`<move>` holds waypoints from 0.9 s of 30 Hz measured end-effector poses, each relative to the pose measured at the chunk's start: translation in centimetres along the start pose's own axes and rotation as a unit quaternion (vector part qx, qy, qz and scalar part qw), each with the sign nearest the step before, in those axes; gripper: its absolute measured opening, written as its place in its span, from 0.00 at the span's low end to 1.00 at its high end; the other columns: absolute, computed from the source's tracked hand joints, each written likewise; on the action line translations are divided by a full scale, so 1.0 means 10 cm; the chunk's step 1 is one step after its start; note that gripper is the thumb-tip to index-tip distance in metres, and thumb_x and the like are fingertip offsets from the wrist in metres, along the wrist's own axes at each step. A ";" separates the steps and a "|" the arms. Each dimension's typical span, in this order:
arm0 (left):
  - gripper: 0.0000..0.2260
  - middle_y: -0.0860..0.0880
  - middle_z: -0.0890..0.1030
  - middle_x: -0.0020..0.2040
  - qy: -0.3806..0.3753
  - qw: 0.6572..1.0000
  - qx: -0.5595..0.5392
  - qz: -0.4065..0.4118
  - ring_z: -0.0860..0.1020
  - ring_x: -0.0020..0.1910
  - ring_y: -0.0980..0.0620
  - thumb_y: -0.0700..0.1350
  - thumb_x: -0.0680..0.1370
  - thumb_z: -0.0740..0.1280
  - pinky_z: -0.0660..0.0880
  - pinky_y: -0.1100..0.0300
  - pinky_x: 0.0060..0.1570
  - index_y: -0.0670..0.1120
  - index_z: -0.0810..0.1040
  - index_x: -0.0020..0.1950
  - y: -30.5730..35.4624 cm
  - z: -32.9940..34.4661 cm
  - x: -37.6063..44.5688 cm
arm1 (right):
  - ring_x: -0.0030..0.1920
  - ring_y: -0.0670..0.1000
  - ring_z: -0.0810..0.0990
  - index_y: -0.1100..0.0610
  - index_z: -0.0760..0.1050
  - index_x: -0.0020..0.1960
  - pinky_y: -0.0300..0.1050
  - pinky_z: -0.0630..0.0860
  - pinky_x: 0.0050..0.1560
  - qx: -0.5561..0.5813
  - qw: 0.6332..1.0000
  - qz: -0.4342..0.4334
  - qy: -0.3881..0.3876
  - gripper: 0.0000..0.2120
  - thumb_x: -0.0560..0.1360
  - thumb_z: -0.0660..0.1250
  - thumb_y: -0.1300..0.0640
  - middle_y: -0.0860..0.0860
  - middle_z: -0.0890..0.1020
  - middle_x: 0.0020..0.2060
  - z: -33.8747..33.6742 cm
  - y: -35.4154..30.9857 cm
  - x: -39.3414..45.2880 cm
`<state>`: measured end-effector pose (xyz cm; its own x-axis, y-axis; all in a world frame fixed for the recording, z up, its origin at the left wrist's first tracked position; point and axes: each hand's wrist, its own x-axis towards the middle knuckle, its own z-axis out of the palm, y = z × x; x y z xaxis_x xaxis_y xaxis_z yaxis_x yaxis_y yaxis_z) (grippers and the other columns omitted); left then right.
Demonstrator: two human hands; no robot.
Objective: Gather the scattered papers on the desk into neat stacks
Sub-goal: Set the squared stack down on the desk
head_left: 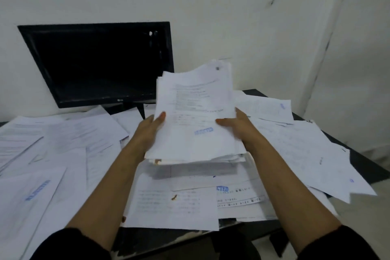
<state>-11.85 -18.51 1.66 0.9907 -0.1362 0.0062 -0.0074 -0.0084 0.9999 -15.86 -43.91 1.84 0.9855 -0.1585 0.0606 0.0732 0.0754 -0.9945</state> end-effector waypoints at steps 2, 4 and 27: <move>0.15 0.47 0.83 0.48 0.033 0.992 -0.096 -0.068 0.81 0.42 0.49 0.55 0.83 0.58 0.77 0.55 0.40 0.48 0.79 0.51 0.04 0.06 0.03 | 0.48 0.51 0.83 0.60 0.73 0.64 0.41 0.81 0.40 0.054 0.998 0.017 0.028 0.20 0.73 0.69 0.69 0.56 0.82 0.57 -0.14 0.02 0.03; 0.11 0.43 0.81 0.51 0.063 0.995 -0.032 -0.072 0.79 0.42 0.47 0.47 0.83 0.58 0.76 0.54 0.45 0.47 0.78 0.47 0.00 0.19 0.10 | 0.51 0.55 0.83 0.62 0.73 0.67 0.46 0.82 0.43 0.083 0.993 0.035 0.081 0.22 0.73 0.69 0.68 0.58 0.81 0.59 -0.32 0.06 0.09; 0.08 0.42 0.76 0.38 -0.002 0.962 0.259 -0.088 0.74 0.34 0.48 0.41 0.78 0.69 0.70 0.60 0.35 0.39 0.75 0.40 -0.27 0.23 0.30 | 0.47 0.54 0.83 0.61 0.76 0.61 0.42 0.80 0.40 -0.011 0.991 0.122 0.048 0.17 0.72 0.68 0.67 0.55 0.84 0.52 -0.73 0.27 0.04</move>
<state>-9.22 -21.19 -1.05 0.9824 -0.0905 -0.1631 0.0922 -0.5243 0.8465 -16.34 -50.91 -1.40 0.9544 -0.2310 -0.1892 -0.1699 0.1012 -0.9803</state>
